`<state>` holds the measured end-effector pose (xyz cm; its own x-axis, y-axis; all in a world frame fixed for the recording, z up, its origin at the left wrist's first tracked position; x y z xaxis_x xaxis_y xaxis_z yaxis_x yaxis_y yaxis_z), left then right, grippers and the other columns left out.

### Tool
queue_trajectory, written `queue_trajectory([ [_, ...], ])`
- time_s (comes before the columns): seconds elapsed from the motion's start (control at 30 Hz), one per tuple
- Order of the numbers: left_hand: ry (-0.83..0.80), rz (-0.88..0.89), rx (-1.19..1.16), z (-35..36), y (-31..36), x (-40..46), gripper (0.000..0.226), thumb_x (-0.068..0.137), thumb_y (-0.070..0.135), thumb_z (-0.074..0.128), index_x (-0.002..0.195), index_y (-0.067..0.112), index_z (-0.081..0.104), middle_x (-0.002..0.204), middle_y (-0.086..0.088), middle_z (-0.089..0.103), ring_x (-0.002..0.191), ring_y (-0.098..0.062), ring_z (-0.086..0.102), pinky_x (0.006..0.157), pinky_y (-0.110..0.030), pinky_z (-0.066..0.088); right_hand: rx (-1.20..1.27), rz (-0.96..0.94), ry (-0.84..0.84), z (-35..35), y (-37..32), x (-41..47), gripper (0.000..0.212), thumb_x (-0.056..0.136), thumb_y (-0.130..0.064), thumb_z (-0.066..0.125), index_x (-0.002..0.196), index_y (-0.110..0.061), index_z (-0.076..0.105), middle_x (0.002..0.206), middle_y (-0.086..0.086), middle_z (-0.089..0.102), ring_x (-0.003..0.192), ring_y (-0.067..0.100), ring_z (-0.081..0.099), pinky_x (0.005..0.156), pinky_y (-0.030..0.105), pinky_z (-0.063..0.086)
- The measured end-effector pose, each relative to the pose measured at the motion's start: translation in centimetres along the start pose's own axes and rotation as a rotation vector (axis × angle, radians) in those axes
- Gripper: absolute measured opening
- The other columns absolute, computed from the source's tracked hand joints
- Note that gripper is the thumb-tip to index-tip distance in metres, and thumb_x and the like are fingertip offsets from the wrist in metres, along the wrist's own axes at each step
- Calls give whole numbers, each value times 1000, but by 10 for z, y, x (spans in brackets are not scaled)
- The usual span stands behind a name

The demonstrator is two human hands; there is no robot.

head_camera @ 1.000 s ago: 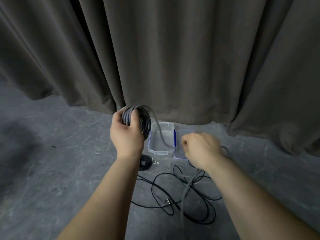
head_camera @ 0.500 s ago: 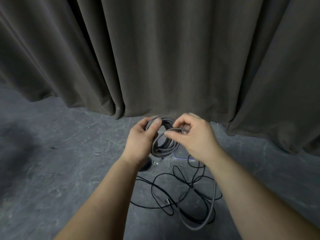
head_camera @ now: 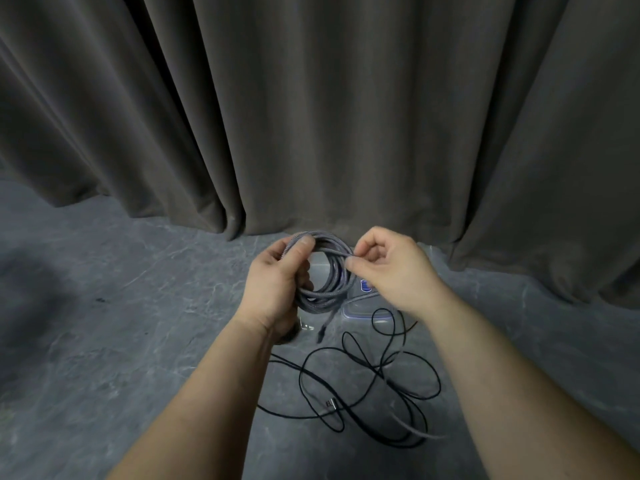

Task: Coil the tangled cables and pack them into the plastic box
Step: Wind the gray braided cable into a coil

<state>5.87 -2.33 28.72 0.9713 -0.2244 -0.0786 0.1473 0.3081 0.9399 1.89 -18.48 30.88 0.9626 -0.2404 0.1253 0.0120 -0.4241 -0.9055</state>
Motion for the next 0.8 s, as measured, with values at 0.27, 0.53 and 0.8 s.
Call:
queue_trajectory([
  [0.27,-42,47,10,10,5,-6,11,88,4,60,99,6,59,47,9,46,40,-4,35,42,-18,36,66,-167,215,-14,-15,-7,15,89,-17,64,75,-22,60,62,1,62,62,22,59,63,38,50],
  [0.53,95,99,-37,-5,15,-4,7,94,5,55,97,9,60,47,11,43,42,-4,33,43,-18,33,-274,-65,129,-5,-1,-7,47,83,-61,55,67,-17,51,51,-8,50,52,8,47,55,29,38],
  [0.8,314,206,-74,-39,29,1,5,94,11,59,90,12,62,50,10,42,46,-6,36,48,-19,33,-545,10,-59,13,4,-11,70,82,-16,62,143,-34,34,145,-4,29,134,19,31,111,38,31],
])
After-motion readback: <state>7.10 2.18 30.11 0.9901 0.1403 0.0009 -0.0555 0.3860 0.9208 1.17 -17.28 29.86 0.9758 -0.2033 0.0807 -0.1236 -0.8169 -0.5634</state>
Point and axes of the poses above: each hand's wrist, its own x-axis towards the middle knuckle, its own z-axis out of the palm, y = z × x, the point moved 9 cm from there along x, towards the middle knuckle
